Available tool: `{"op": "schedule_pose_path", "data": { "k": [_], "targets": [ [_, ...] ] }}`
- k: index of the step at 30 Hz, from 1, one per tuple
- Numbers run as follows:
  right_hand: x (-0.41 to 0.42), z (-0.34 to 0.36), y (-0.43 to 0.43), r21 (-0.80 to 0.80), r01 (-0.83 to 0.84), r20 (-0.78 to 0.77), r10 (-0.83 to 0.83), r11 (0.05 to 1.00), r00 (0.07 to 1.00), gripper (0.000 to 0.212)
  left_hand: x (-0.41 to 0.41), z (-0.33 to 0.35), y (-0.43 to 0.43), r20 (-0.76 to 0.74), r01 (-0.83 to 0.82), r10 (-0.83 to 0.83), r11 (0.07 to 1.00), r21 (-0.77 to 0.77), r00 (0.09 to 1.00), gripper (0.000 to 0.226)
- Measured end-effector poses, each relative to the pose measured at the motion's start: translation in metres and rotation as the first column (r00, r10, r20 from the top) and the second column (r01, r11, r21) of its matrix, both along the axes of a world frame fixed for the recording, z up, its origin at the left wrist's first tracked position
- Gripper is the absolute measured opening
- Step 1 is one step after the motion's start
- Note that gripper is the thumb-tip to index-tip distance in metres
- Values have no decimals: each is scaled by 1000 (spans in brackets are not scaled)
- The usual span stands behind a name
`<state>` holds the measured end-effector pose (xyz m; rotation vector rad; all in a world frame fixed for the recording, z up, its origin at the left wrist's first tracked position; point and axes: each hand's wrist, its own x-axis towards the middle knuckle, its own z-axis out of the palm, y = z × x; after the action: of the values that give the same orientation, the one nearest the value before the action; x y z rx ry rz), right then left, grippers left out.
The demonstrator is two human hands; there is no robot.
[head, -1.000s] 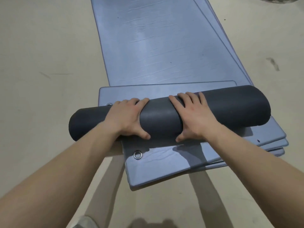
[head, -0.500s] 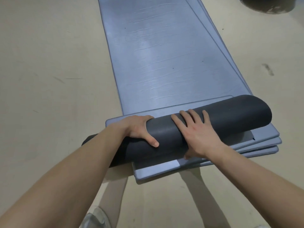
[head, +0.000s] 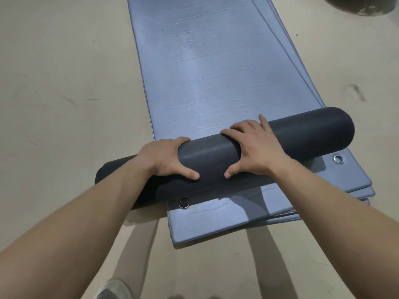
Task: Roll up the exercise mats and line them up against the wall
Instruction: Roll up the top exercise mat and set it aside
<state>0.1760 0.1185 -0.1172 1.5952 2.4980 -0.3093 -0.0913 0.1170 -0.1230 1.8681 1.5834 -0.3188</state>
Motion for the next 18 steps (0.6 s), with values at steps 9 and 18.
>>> {"op": "schedule_pose_path", "data": {
  "k": [9, 18],
  "targets": [
    [16, -42, -110, 32, 684, -324, -640, 729, 697, 96, 43, 1, -54, 142, -252, 265, 962, -105, 954, 109],
    [77, -43, -140, -793, 507, -485, -853, 338, -190, 124, 176, -4, -103, 332, -289, 342, 937, -198, 879, 83]
  ]
}}
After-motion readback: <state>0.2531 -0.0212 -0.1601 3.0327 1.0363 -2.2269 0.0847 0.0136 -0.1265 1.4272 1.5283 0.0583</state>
